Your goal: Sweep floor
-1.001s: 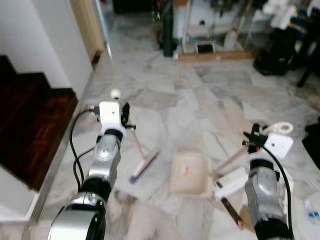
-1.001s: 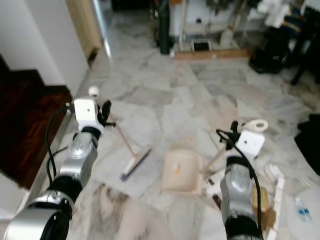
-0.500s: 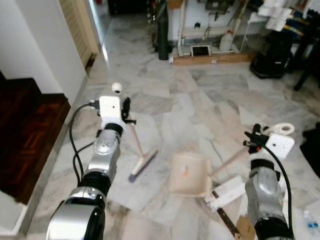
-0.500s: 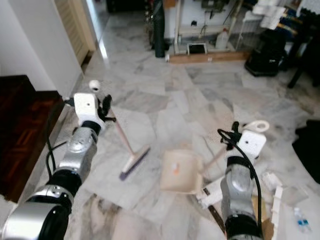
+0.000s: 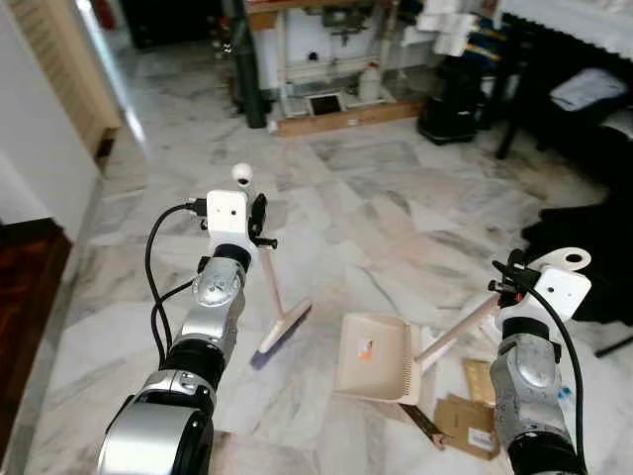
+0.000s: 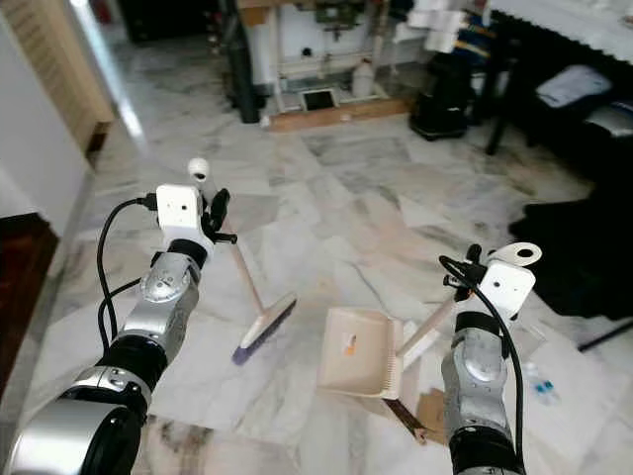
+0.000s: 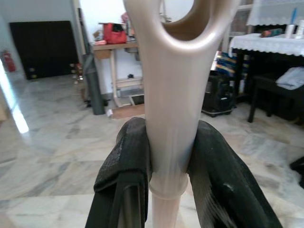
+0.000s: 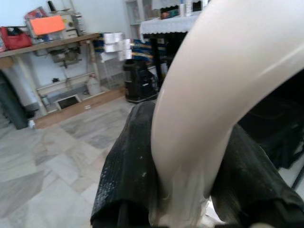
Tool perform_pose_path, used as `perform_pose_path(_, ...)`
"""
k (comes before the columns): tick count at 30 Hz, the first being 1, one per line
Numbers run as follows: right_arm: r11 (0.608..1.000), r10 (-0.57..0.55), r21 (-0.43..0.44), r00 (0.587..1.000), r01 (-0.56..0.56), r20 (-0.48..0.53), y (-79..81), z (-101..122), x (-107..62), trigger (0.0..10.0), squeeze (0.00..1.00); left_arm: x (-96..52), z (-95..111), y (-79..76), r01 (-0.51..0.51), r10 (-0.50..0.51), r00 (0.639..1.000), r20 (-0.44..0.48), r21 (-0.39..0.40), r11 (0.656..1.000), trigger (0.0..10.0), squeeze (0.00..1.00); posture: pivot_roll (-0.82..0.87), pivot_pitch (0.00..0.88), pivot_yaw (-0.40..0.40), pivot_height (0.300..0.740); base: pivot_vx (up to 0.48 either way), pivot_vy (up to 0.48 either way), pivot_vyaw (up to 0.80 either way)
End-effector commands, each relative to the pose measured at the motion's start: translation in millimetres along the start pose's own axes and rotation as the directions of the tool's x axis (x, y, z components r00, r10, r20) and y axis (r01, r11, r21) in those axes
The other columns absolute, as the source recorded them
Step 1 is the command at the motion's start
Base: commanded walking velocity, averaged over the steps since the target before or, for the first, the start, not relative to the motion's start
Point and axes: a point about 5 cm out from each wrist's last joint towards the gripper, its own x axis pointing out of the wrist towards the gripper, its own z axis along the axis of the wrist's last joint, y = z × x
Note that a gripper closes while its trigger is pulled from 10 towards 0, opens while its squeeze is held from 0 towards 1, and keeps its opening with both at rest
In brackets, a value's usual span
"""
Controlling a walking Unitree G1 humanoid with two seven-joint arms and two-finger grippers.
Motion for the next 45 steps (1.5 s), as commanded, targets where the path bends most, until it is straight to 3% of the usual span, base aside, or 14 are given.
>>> perform_pose_path(1, 1.000, 0.002, 0.019, 0.999, -0.002, 0.037, 3.2, 8.6, 2.7, 10.0, 0.00, 6.8, 14.1, 2.6, -0.002, 0.001, 0.999, 0.053, 0.018, 1.000, 10.0, 0.00, -0.14, 0.000, 0.068, 0.740, 0.000, 0.000, -0.76)
perform_pose_path(15, 1.000, -0.005, 0.017, 0.999, 0.004, 0.034, 2.8, 8.8, 3.1, 10.0, 0.00, 6.9, 13.9, 1.0, 0.007, -0.008, 0.999, 0.052, 0.025, 1.000, 10.0, 0.00, -0.14, 0.000, 0.066, 0.740, 0.000, 0.000, -0.74)
perform_pose_path(25, 1.000, -0.011, 0.012, 0.999, 0.010, 0.030, 1.1, 7.9, 2.4, 10.0, 0.00, 6.2, 12.8, 1.3, 0.001, -0.003, 0.999, 0.049, 0.026, 1.000, 10.0, 0.00, -0.14, 0.000, 0.065, 0.740, 0.000, -0.417, -0.73)
perform_pose_path(35, 1.000, -0.006, 0.015, 0.999, 0.006, 0.048, 2.4, 10.3, 2.2, 10.0, 0.00, 5.8, 11.9, 1.6, 0.001, -0.002, 0.999, 0.044, 0.022, 1.000, 10.0, 0.00, -0.14, 0.000, 0.063, 0.740, 0.000, 0.000, -0.67)
perform_pose_path(45, 1.000, 0.004, 0.010, 0.998, -0.005, 0.065, 2.7, 15.7, 4.4, 10.0, 0.00, 5.0, 10.6, -1.4, 0.014, -0.015, 0.999, 0.040, 0.013, 1.000, 10.0, 0.00, -0.15, 0.000, 0.056, 0.740, 0.000, 0.000, 0.00)
